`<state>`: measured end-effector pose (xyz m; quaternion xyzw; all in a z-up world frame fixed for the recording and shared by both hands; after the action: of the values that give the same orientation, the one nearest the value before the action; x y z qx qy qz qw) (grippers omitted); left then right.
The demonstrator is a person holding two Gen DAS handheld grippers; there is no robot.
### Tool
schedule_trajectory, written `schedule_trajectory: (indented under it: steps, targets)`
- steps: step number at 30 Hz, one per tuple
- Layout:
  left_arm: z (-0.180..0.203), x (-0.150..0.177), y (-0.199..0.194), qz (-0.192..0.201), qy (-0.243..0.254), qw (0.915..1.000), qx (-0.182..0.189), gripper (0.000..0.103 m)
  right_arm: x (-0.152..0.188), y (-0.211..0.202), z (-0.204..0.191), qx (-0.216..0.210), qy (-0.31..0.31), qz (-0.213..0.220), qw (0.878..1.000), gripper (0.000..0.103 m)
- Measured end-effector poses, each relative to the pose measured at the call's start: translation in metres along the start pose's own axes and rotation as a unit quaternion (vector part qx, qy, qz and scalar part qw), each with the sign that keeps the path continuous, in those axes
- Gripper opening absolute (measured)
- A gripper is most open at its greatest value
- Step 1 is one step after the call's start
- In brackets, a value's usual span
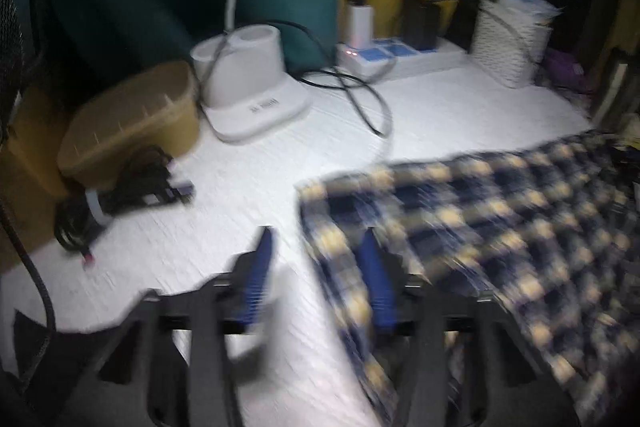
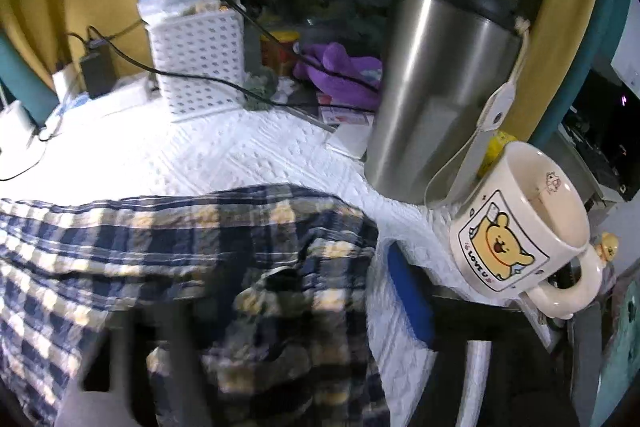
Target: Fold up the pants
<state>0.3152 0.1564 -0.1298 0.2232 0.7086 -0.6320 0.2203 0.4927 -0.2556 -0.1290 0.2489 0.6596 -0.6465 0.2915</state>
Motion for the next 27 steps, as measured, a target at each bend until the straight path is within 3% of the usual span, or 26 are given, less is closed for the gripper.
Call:
schedule_trajectory:
  steps: [9,11,15,17,19,21,23,27]
  targets:
    - [0.051,0.062,-0.015,-0.059,-0.007,0.996,0.067,0.059,0.023,-0.049,0.005,-0.019,-0.012,0.016,1.0,0.081]
    - [0.059,0.072,-0.024,-0.053,-0.003,0.9967,0.061,0.059,0.029,-0.058,0.005,-0.021,-0.015,0.017,1.0,0.081]
    - [0.077,0.085,-0.042,-0.044,0.002,0.9938,0.102,0.058,0.046,-0.079,0.012,-0.027,-0.018,0.021,0.999,0.081]
    - [0.088,0.088,-0.045,-0.033,0.032,0.9943,0.096,0.043,0.054,-0.087,0.016,-0.03,-0.017,0.022,0.999,0.081]
    - [0.091,0.09,-0.044,-0.027,0.06,0.9964,0.054,0.013,0.064,-0.094,0.02,-0.032,-0.016,0.022,0.999,0.081]
    - [0.086,0.09,-0.044,-0.025,0.065,0.9967,0.042,0.002,0.072,-0.1,0.022,-0.033,-0.016,0.02,0.999,0.081]
    - [0.077,0.09,-0.046,-0.02,0.061,0.9972,0.038,0.0,0.081,-0.105,0.026,-0.034,-0.014,0.017,0.999,0.081]
    - [0.054,0.087,-0.044,-0.014,0.068,0.9976,-0.005,0.0,0.097,-0.109,0.033,-0.033,-0.005,0.009,0.999,0.081]
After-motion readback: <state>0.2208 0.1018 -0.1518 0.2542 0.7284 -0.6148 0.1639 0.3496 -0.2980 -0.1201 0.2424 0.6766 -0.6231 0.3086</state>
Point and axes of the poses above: each gripper's, at about its wrist camera, not at the fingertips, and y roughly the way its jaws point, z to its right, x to its underside, the point moved 6 cm from there along y, roughly the way its jaws point, and after that the axes turned 12 degrees about y, right-handed, at the moved point
